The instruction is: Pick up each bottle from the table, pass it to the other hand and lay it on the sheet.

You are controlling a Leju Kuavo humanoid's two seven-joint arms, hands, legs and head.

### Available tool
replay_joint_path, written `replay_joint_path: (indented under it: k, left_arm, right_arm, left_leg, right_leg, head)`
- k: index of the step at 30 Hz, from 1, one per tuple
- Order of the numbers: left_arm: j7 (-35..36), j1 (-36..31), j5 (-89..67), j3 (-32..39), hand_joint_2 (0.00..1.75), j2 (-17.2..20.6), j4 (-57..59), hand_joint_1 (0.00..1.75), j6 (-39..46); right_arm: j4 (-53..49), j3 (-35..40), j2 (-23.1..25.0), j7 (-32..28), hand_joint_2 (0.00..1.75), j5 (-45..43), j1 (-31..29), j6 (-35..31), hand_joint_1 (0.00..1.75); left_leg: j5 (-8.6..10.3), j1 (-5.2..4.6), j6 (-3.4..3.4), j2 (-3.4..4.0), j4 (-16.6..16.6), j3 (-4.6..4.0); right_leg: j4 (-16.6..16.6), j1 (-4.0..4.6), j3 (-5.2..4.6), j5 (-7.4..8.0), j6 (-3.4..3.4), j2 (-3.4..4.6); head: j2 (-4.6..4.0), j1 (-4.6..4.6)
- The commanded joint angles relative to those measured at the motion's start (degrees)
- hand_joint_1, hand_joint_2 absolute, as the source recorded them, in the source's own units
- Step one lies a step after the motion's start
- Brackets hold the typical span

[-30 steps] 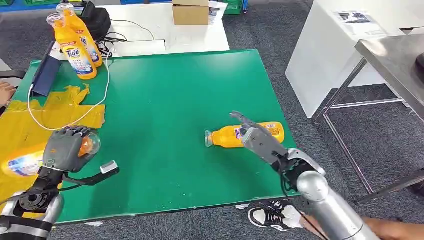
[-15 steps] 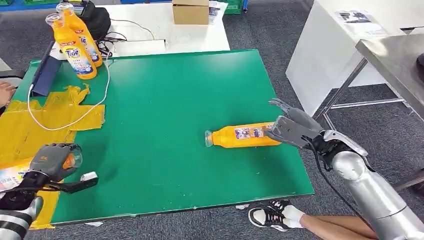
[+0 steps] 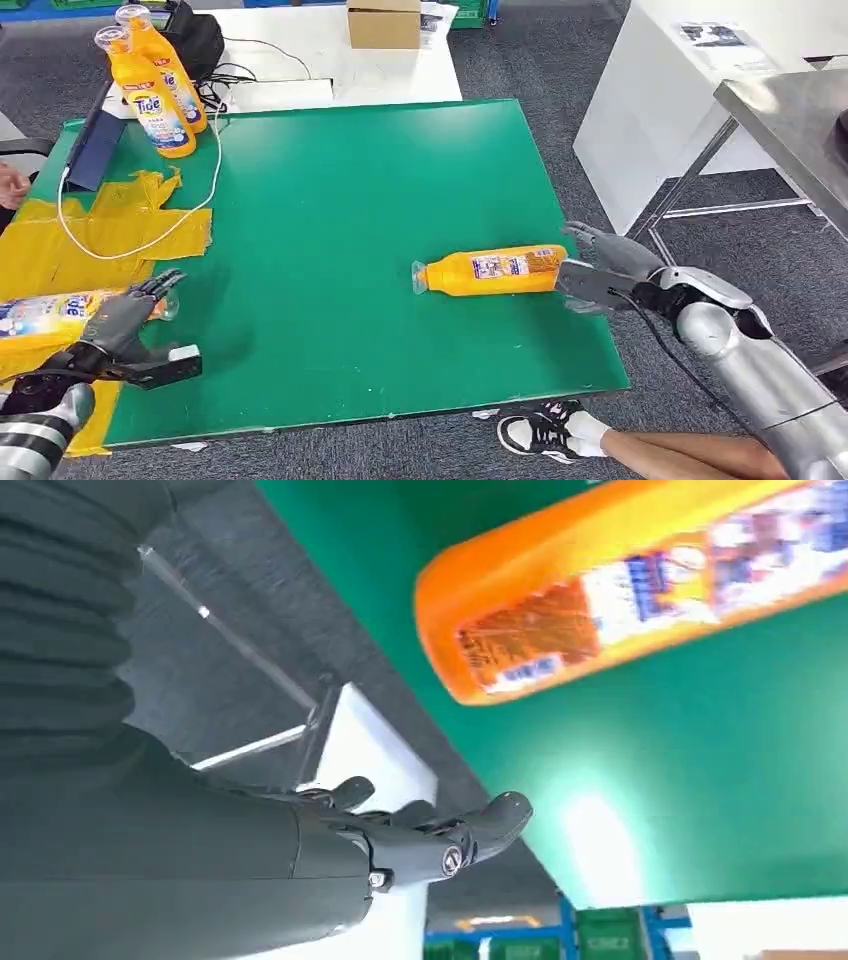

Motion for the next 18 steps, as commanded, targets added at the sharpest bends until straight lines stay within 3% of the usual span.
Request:
replay_joint_path:
  k: [1, 6, 9, 13, 18]
  left_arm:
    - [-7.0, 2.2, 19.0, 4.6, 0.00, -5.6, -12.6, 0.00, -14.3]
    - [-7.3, 4.1, 31.6, 10.9, 0.00, -8.7, -20.3, 0.00, -25.3]
    - [-7.0, 4.2, 32.6, 11.4, 0.00, -9.3, -20.9, 0.00, -26.3]
    - [-6.1, 5.5, 35.1, 13.2, 0.00, -11.1, -25.1, 0.00, -29.3]
    - [-5.5, 5.9, 34.8, 13.4, 0.00, -12.5, -25.1, 0.00, -29.0]
  right_arm:
    - [17.9, 7.0, 13.2, -1.8, 1.75, 9.3, -4.6, -6.1, 0.00]
    - [24.5, 7.8, 19.5, -0.8, 1.75, 15.2, -7.9, -8.8, 0.00]
    - [25.7, 8.2, 20.3, -0.5, 1.75, 16.3, -8.5, -9.2, 0.00]
    - [32.2, 8.0, 26.6, 1.4, 1.75, 25.5, -11.7, -15.8, 0.00]
    - [36.2, 8.3, 31.4, 4.0, 1.75, 32.2, -15.4, -16.8, 0.00]
  left_leg:
    - [-0.01, -0.03, 0.26, 0.28, -0.2, 0.39]
    - [-0.03, -0.05, 0.27, 0.32, -0.1, 0.34]
    - [-0.04, -0.05, 0.26, 0.33, -0.1, 0.32]
    - [-0.03, -0.07, 0.30, 0.36, -0.1, 0.39]
    - [-0.04, -0.10, 0.27, 0.50, -0.1, 0.33]
  right_leg:
    - [-0.2, 0.03, 0.31, 0.08, -0.06, 0.18]
    - [-0.1, 0.01, 0.23, 0.04, -0.05, 0.17]
    - [-0.1, 0.01, 0.22, 0.04, -0.04, 0.18]
    - [-0.1, -0.01, 0.25, 0.04, -0.05, 0.20]
    - [0.0, -0.05, 0.13, 0.04, -0.06, 0.31]
  head:
    - [0.00, -0.02]
    - [0.00, -0.02]
    - [0.00, -0.02]
    - [0.00, -0.02]
    - [0.00, -0.02]
